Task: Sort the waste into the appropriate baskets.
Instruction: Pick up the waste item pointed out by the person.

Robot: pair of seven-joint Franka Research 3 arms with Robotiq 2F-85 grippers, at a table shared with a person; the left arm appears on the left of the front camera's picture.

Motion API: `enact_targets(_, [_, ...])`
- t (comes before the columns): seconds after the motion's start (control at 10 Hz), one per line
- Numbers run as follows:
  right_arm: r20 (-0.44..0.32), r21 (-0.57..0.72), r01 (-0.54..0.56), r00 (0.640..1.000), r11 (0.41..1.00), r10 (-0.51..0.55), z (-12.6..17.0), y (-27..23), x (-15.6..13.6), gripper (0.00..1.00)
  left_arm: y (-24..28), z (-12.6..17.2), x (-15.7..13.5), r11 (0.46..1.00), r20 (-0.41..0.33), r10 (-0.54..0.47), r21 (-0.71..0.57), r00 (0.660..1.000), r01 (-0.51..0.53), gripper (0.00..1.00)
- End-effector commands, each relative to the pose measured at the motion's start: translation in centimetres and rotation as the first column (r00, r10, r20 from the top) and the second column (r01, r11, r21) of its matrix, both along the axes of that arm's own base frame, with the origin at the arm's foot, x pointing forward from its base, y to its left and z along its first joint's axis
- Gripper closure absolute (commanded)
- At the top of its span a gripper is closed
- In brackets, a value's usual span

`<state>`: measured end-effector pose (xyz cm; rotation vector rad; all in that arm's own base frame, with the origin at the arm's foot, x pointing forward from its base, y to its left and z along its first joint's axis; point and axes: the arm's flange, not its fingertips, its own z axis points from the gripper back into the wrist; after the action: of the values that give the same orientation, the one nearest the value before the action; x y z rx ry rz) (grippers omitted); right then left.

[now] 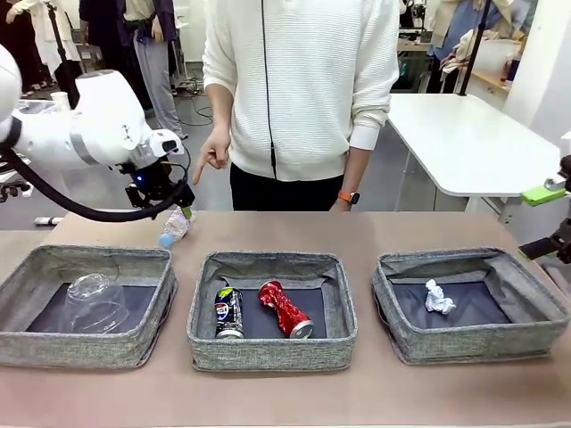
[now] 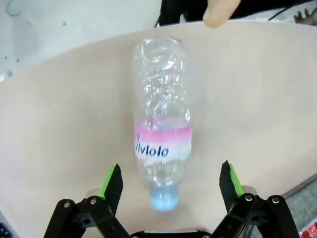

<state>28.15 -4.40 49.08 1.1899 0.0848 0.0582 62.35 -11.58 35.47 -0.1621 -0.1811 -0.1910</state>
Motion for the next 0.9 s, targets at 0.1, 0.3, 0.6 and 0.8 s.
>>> enact_targets(0.1, [0.008, 0.017, -0.005, 1.0, 1.0, 0.005, 0.2, -0.1, 0.0, 0.0, -0.8, -1.5, 1.0, 1.0, -0.02, -0.009, 0.027, 1.0, 0.01, 0.0])
enact_targets(0.3, [0.008, 0.017, -0.005, 1.0, 1.0, 0.005, 0.2, -0.1, 0.0, 0.0, -1.0, -2.0, 1.2, 0.999, -0.024, -0.008, 0.032, 1.0, 0.009, 0.0])
enact_targets(0.6, [0.008, 0.017, -0.005, 1.0, 1.0, 0.005, 0.2, -0.1, 0.0, 0.0, -0.9, -2.2, 1.0, 1.0, -0.038, -0.004, 0.03, 0.999, 0.005, 0.0])
enact_targets(0.8, [0.008, 0.017, -0.005, 1.0, 1.0, 0.005, 0.2, -0.1, 0.0, 0.0, -0.8, -2.4, 1.0, 0.997, -0.056, 0.0, 0.072, 0.998, 0.004, 0.36])
